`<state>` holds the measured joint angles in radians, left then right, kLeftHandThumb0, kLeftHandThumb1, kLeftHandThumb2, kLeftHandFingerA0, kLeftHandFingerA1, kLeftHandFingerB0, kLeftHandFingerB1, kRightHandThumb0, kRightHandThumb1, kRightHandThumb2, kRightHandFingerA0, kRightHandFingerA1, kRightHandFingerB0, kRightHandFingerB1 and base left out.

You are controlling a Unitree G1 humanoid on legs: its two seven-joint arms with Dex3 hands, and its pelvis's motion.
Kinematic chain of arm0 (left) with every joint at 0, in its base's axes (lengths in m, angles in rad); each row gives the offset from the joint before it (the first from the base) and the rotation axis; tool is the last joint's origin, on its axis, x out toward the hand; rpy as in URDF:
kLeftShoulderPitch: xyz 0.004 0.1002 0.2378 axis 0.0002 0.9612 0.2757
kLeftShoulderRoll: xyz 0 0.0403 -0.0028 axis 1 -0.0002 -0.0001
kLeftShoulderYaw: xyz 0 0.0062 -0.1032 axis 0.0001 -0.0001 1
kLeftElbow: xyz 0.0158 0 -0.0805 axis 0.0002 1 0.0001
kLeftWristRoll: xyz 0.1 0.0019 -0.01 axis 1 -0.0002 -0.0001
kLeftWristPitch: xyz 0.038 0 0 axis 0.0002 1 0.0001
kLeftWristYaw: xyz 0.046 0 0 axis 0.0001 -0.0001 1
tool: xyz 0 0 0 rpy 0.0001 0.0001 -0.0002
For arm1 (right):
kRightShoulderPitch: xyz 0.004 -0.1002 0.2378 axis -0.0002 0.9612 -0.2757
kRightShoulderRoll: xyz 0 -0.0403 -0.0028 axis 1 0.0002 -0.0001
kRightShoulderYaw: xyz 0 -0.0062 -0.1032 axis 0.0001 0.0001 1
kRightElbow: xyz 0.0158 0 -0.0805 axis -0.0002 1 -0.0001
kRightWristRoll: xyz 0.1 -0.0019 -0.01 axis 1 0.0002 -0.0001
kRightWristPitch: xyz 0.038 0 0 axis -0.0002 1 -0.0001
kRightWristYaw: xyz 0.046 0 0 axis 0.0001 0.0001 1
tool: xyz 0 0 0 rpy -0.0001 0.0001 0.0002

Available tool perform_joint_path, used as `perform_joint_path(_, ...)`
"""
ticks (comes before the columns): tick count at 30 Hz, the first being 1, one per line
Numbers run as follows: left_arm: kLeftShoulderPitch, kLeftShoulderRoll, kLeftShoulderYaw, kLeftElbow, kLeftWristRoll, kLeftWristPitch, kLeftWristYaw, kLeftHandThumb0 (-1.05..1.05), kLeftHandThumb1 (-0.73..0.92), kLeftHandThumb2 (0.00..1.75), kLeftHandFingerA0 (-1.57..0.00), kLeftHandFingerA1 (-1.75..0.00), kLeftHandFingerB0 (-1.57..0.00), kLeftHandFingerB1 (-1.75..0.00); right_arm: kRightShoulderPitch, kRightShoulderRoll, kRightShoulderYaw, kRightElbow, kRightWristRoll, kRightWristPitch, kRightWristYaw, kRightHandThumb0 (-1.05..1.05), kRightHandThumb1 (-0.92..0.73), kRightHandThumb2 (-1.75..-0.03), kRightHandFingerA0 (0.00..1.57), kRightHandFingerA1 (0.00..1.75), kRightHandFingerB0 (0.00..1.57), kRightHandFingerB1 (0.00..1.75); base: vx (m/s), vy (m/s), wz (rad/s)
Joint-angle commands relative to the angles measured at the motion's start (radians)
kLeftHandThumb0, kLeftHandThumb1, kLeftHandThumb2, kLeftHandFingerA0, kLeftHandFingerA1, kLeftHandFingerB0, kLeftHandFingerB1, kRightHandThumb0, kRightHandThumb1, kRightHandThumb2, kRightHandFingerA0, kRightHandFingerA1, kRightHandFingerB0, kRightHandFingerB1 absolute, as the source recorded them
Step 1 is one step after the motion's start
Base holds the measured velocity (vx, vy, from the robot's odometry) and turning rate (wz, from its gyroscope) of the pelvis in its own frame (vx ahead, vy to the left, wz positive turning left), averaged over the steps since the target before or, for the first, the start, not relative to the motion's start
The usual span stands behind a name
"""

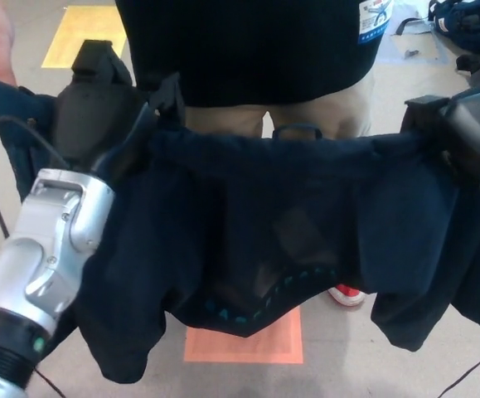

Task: A person hands a coat to the robot and the robot grabs it with both hands and holds it while the person wears the coat.

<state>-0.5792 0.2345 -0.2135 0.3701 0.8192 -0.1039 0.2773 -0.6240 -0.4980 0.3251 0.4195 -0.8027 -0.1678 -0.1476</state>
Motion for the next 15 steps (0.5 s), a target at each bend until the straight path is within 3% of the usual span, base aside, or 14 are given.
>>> perform_joint_path(1, 0.055, -0.156, 0.172, -0.012, -0.289, -0.143, 0.19, -0.07, 0.82, 0.66, -0.71, -1.71, -0.62, -1.48, 0.012, 0.11, -0.145, 0.06, 0.214, -0.113, -0.143, -0.03, -0.73, -0.71, 0.79, 1.69, 0.68, 1.32, 0.0, 0.0, 0.0)
perform_joint_path(2, 0.051, -0.161, 0.179, -0.01, -0.284, -0.152, 0.199, -0.05, 0.82, 0.66, -0.71, -1.74, -0.61, -1.5, 0.004, 0.124, -0.157, 0.065, 0.214, -0.123, -0.171, -0.01, -0.7, -0.74, 0.86, 1.62, 0.77, 1.2, 0.0, 0.0, 0.0)
perform_joint_path(3, 0.047, -0.166, 0.186, -0.008, -0.279, -0.159, 0.206, -0.05, 0.82, 0.66, -0.71, -1.74, -0.61, -1.5, -0.003, 0.139, -0.17, 0.069, 0.214, -0.135, -0.203, -0.01, -0.7, -0.74, 0.86, 1.62, 0.77, 1.2, 0.0, 0.0, 0.0)
perform_joint_path(4, 0.043, -0.167, 0.191, -0.004, -0.275, -0.168, 0.213, 0.0, 0.82, 0.62, -0.76, -1.7, -0.6, -1.51, -0.008, 0.147, -0.175, 0.073, 0.206, -0.144, -0.226, -0.01, -0.64, -0.78, 1.01, 1.59, 0.85, 1.12, 0.0, 0.0, 0.0)
perform_joint_path(5, 0.035, -0.163, 0.196, 0.011, -0.262, -0.192, 0.235, 0.0, 0.82, 0.62, -0.7, -1.66, -0.61, -1.49, -0.015, 0.159, -0.183, 0.079, 0.188, -0.162, -0.278, 0.04, -0.57, -0.94, 1.17, 1.39, 0.78, 1.11, 0.0, 0.0, 0.0)
perform_joint_path(7, 0.027, -0.159, 0.202, 0.03, -0.252, -0.218, 0.256, -0.01, 0.82, 0.63, -0.69, -1.63, -0.62, -1.47, -0.021, 0.174, -0.193, 0.083, 0.171, -0.177, -0.33, 0.06, -0.55, -0.92, 1.18, 1.44, 0.77, 1.17, 0.0, 0.0, 0.0)
perform_joint_path(8, 0.024, -0.16, 0.207, 0.036, -0.256, -0.226, 0.255, -0.01, 0.82, 0.63, -0.69, -1.63, -0.62, -1.47, -0.023, 0.18, -0.197, 0.086, 0.164, -0.179, -0.344, 0.06, -0.55, -0.92, 1.18, 1.44, 0.77, 1.17, 0.0, 0.0, 0.0)
perform_joint_path(9, 0.024, -0.16, 0.211, 0.039, -0.262, -0.232, 0.252, 0.0, 0.82, 0.64, -0.69, -1.61, -0.63, -1.46, -0.021, 0.186, -0.204, 0.083, 0.167, -0.183, -0.348, -0.01, -0.7, -0.74, 0.79, 1.75, 0.59, 1.44, 0.0, 0.0, 0.0)
perform_joint_path(11, 0.022, -0.146, 0.214, 0.047, -0.252, -0.245, 0.262, -0.01, 0.81, 0.71, -0.67, -1.68, -0.62, -1.42, -0.025, 0.196, -0.211, 0.094, 0.15, -0.203, -0.404, 0.0, -0.73, -0.74, 0.83, 1.75, 0.63, 1.42, 0.0, 0.0, 0.0)
perform_joint_path(12, 0.019, -0.139, 0.214, 0.054, -0.246, -0.258, 0.274, -0.03, 0.82, 0.63, -0.74, -1.66, -0.62, -1.41, -0.028, 0.196, -0.21, 0.099, 0.131, -0.201, -0.439, -0.02, -0.74, -0.73, 0.84, 1.75, 0.66, 1.32, 0.0, 0.0, 0.0)
perform_joint_path(15, 0.013, -0.127, 0.213, 0.066, -0.232, -0.273, 0.3, -0.05, 0.83, 0.65, -0.75, -1.67, -0.63, -1.4, -0.038, 0.2, -0.212, 0.118, 0.112, -0.214, -0.502, -0.01, -0.74, -0.75, 0.85, 1.75, 0.67, 1.3, 0.0, 0.0, 0.0)
